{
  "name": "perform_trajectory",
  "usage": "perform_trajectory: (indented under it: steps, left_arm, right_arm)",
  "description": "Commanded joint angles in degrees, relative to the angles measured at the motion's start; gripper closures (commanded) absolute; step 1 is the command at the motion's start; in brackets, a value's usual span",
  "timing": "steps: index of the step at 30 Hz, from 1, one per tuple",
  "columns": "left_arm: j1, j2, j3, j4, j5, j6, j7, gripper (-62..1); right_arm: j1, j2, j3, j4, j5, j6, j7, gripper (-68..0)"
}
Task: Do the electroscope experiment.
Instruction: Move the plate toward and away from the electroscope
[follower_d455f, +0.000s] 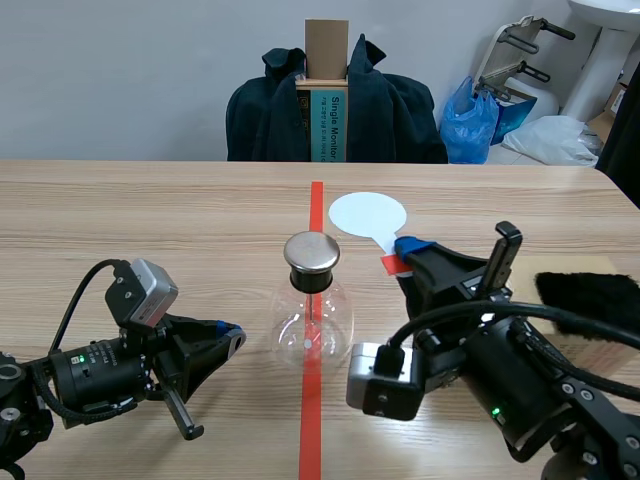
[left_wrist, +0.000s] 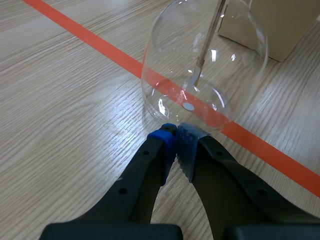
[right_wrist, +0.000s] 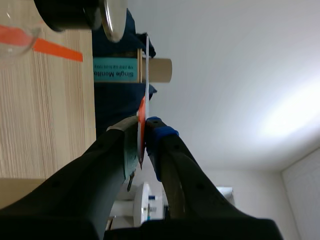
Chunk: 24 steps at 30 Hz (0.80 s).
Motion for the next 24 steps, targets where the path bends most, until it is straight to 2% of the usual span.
perform_trajectory:
  steps: [1, 7, 12, 16, 24]
  left_arm:
    - [-0.74, -0.02, -0.07, 0.57, -0.57, 0.11, -0.79, -2.9]
    - [-0.74, -0.02, -0.07, 0.57, -0.57, 0.11, -0.79, -2.9]
    - [-0.74, -0.02, -0.07, 0.57, -0.57, 0.11, -0.79, -2.9]
    - [-0.74, -0.02, -0.07, 0.57, -0.57, 0.11, -0.79, -2.9]
    - [-0.74, -0.02, -0.07, 0.57, -0.57, 0.11, -0.79, -2.9]
  right_arm:
    - [0.04, 0.44, 0.17, 0.74, 0.13, -0.79, -1.77, -0.8]
    - [0.04, 0.44, 0.17, 0.74, 0.13, -0.76, -8.63, -0.8]
    - [0.04, 0.44, 0.17, 0.74, 0.13, -0.76, -10.14, -0.8]
    - [0.04, 0.44, 0.17, 0.74, 0.13, -0.76, -7.98, -0.8]
    - [0.04, 0.44, 0.17, 0.74, 0.13, -0.76, 1.11, -0.8]
